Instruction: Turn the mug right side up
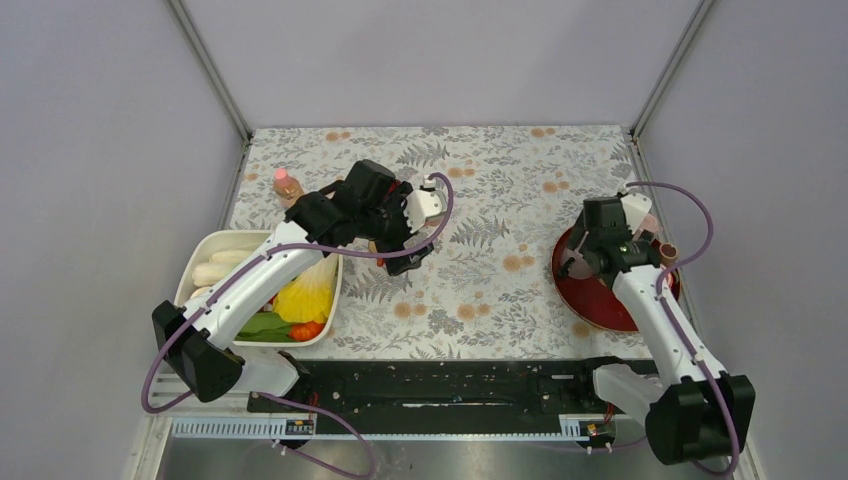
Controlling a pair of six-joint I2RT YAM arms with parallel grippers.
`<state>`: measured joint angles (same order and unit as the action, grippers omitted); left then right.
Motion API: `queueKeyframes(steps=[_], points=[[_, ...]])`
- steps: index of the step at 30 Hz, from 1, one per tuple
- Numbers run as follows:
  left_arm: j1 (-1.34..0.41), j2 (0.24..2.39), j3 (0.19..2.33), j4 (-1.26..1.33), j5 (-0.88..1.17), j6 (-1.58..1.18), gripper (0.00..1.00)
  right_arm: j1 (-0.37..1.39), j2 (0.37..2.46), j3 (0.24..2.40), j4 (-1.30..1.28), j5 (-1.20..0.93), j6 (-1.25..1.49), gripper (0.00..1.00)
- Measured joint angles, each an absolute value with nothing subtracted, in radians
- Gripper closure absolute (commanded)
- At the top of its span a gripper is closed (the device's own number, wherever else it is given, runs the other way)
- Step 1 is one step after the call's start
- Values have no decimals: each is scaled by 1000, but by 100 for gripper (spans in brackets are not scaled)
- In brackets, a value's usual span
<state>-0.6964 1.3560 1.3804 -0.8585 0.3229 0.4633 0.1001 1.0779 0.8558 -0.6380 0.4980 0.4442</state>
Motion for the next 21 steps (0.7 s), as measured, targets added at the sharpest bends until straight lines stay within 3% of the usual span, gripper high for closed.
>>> queueKeyframes(steps=[6,21], points=[[-696,1356,1380,-859,332,463,1,292,1078,788,-638,551,585,5],[-696,1356,1368,-859,355,469,1,311,1393,801,-560,700,715,23]])
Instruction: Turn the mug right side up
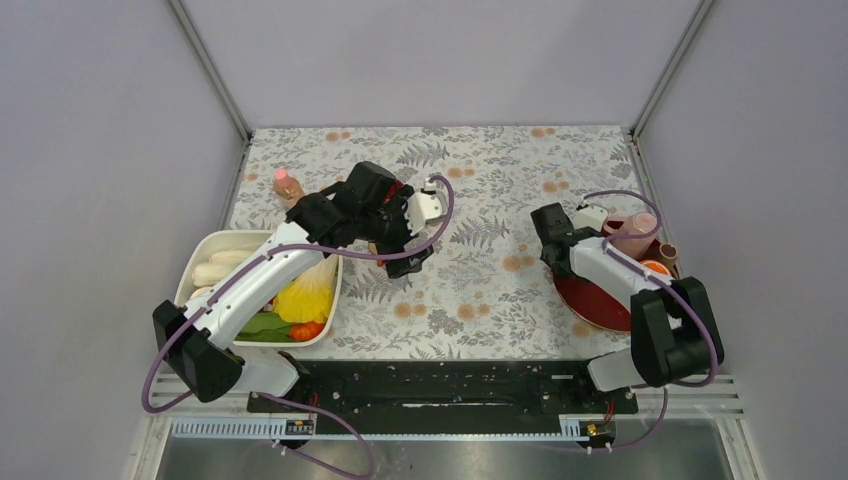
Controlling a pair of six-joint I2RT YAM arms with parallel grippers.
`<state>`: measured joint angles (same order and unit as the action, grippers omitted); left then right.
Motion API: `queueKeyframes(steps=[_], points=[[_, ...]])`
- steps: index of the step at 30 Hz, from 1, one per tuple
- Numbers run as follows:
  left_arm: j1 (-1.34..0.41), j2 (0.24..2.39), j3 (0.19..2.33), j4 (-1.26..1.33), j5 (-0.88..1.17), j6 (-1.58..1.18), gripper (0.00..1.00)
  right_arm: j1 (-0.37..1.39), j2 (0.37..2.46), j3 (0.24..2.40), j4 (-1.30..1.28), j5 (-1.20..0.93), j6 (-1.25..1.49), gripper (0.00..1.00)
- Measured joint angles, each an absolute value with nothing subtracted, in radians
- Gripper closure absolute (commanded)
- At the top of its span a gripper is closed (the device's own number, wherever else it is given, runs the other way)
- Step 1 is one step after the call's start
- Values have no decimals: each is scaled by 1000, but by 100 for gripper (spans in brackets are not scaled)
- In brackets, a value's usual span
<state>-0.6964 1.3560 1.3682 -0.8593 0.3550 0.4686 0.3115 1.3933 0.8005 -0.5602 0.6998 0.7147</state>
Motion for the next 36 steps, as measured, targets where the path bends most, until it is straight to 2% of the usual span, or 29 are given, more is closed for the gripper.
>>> queueKeyframes(steps=[4,10,15,19,25,27,32,36], points=[[-696,1356,1368,-861,377,474,1,311,1484,814,-559,699,737,46],[-696,1354,1368,-866,397,476,1,312,1479,814,-562,706,759,99],[-692,1354,1368,-870,409,476,1,314,1399,808,-556,681,726,100],[-682,1354,1377,-895,426,470,1,314,1216,796,-573,612,659,100],[-635,1344,1451,-903,477,379,1,323,836,764,-459,305,596,100],[-622,1335,1488,-894,503,327,1,339,770,763,-390,187,607,100],[-611,1293,1570,-783,609,127,1,424,733,744,-87,-122,715,100],[-618,1271,1606,-693,699,-21,1,529,745,743,71,-231,777,100]])
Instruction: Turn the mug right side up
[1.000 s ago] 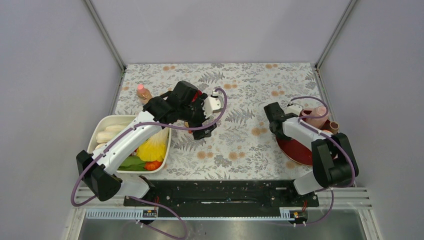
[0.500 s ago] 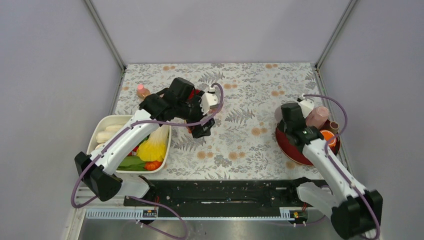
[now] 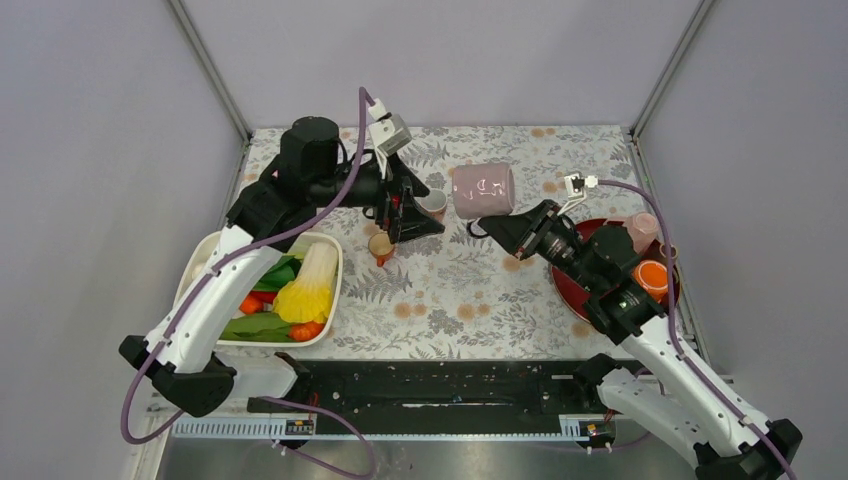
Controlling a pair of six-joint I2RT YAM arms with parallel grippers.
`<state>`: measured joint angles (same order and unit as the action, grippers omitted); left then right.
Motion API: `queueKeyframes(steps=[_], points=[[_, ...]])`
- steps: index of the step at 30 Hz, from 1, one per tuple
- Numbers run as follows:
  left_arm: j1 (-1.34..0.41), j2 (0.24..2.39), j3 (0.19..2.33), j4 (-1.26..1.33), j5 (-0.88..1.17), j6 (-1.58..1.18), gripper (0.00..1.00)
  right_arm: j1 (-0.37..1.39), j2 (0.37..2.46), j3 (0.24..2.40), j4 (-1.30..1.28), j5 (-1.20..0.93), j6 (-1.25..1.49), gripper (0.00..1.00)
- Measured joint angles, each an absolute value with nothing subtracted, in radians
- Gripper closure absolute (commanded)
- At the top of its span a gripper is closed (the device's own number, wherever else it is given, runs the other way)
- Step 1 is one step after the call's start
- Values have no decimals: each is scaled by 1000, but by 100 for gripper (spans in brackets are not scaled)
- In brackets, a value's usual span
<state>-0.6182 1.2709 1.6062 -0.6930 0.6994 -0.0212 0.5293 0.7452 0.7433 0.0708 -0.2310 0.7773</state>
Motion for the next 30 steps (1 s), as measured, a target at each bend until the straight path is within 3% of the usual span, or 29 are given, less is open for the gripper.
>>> queueKeyframes(steps=[4,6,12,14,16,17,18,19,22,23,30], points=[[-632,1286,1640,-624,776,-129,4,616,760,744,201,-287,818,100],[-638,1299,1644,-601,800,-165,13,643,770,744,238,-299,828,100],[-643,1349,1657,-574,859,-258,65,701,813,745,301,-296,847,100],[-638,1359,1657,-570,881,-290,96,715,831,750,332,-284,852,100],[-639,1359,1660,-562,907,-323,100,720,851,752,354,-270,859,97],[-639,1356,1663,-547,906,-315,100,723,863,752,368,-265,875,85],[-636,1353,1663,-540,901,-315,100,727,872,755,384,-259,882,58],[-635,1349,1663,-536,894,-314,100,729,877,758,390,-252,885,41],[-640,1336,1654,-552,824,-295,100,743,876,759,372,-236,850,5],[-643,1336,1650,-564,796,-283,100,752,872,760,348,-220,831,1],[-635,1369,1657,-748,467,-65,100,759,832,765,-6,7,678,0]])
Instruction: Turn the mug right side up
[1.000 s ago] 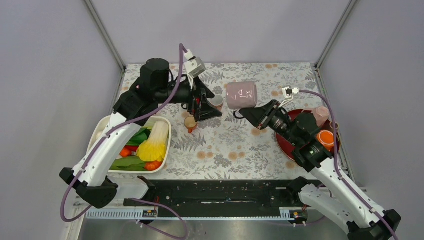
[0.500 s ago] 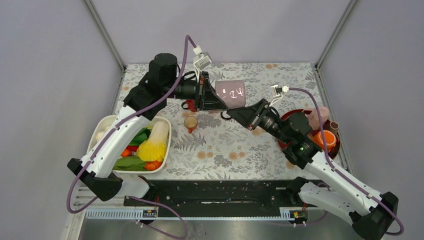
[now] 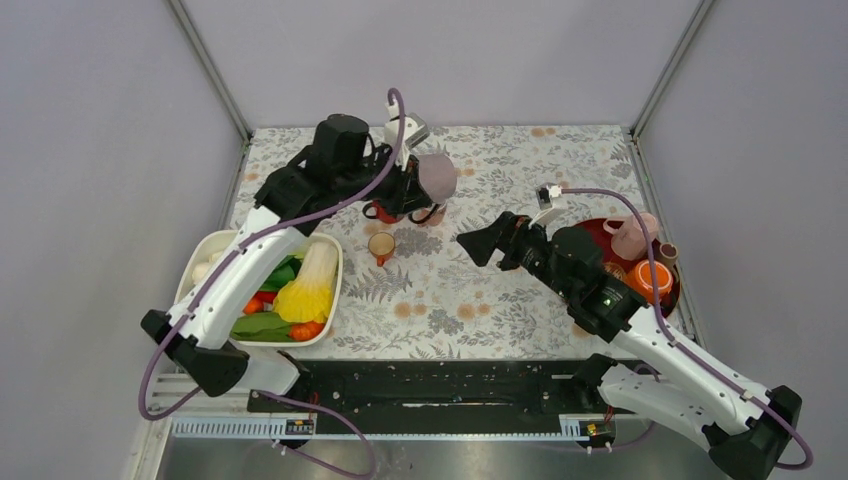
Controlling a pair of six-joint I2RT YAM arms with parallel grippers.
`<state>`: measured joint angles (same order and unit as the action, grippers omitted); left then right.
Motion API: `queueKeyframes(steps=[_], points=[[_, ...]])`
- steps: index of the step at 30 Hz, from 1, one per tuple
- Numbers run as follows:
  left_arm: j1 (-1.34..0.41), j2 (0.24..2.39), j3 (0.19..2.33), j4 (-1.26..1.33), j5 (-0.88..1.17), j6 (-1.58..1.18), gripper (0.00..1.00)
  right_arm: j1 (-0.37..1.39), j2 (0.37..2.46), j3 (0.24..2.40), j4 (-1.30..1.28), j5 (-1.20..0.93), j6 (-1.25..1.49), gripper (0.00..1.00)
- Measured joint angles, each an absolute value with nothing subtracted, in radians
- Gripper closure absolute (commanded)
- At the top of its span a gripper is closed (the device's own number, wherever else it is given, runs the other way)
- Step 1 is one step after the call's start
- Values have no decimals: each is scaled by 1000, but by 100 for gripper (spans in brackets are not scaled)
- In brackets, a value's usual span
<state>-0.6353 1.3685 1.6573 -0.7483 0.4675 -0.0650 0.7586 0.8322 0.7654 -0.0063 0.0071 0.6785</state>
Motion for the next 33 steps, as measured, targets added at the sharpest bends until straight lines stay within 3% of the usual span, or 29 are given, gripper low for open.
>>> queueKeyframes(steps=[11,19,26,33], points=[[-689,1787,1657,-987,207,248,100,734,827,844,-581,599,545,1],[-761,1924,1624,-1021,71,319,100,464,886,856,-723,767,490,1],[-803,2027,1669,-1023,-14,345,75,313,932,860,-718,783,437,1],[-802,2053,1676,-1007,-22,365,43,125,1046,907,-650,688,383,0]])
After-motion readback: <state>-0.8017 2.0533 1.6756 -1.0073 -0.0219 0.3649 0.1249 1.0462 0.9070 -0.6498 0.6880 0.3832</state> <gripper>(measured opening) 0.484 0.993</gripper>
